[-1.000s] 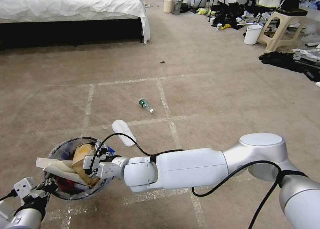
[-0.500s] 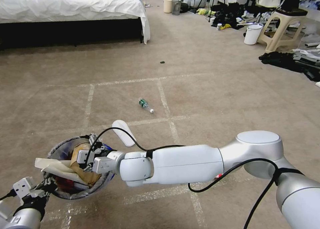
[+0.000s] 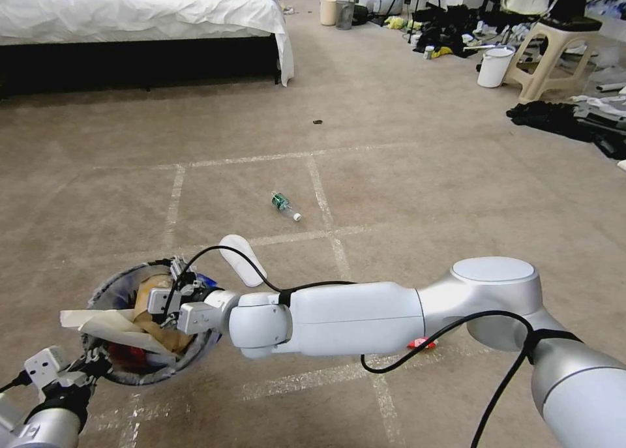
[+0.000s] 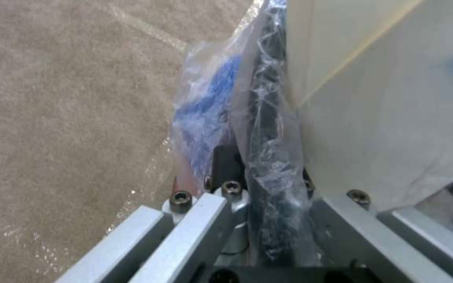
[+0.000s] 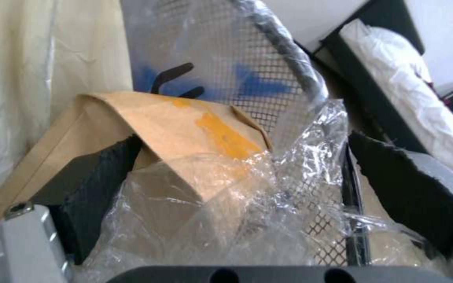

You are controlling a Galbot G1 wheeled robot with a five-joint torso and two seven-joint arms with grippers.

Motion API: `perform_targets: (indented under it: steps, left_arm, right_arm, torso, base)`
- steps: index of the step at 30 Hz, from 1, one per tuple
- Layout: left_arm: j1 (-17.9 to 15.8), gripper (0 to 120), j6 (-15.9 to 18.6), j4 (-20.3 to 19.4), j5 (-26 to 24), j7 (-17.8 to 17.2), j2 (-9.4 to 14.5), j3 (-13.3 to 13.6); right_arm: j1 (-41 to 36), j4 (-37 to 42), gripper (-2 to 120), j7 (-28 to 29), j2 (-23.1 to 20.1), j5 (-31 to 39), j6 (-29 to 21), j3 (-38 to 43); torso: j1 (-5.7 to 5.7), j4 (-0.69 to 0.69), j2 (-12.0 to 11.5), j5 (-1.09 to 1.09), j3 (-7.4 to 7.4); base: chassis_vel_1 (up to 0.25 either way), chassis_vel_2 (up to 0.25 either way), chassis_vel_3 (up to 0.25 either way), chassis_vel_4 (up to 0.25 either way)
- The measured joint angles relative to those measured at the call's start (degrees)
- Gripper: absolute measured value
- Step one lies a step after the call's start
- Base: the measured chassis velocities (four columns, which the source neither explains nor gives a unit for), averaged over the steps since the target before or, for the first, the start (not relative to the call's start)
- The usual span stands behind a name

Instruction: Pick up the trash bin and place the garbage on the floor into it.

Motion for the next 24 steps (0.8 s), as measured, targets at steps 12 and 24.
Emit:
perform_targets:
  steps: [12, 24]
  left_arm:
    - [-0.4, 1, 0.3, 0.2, 0.0, -0.1, 0.1, 0.2]
    - [-0.6, 1, 0.4, 0.2, -0.1, -0.2, 0.4, 0.1]
  right_arm:
    - [1.3, 1.0, 100, -0.1, 0.7, 0.0, 0.4, 2.2]
    - [1.2, 5.7, 100, 0.1, -1.8, 3.1, -1.1, 1.6]
  torso:
    - [0.0, 0.0, 0.0, 0.0, 0.0]
    - [0.0, 0.0, 0.0, 0.0, 0.0]
  base:
    - [0.0, 0.0, 0.0, 0.0]
    - [0.0, 0.0, 0.0, 0.0]
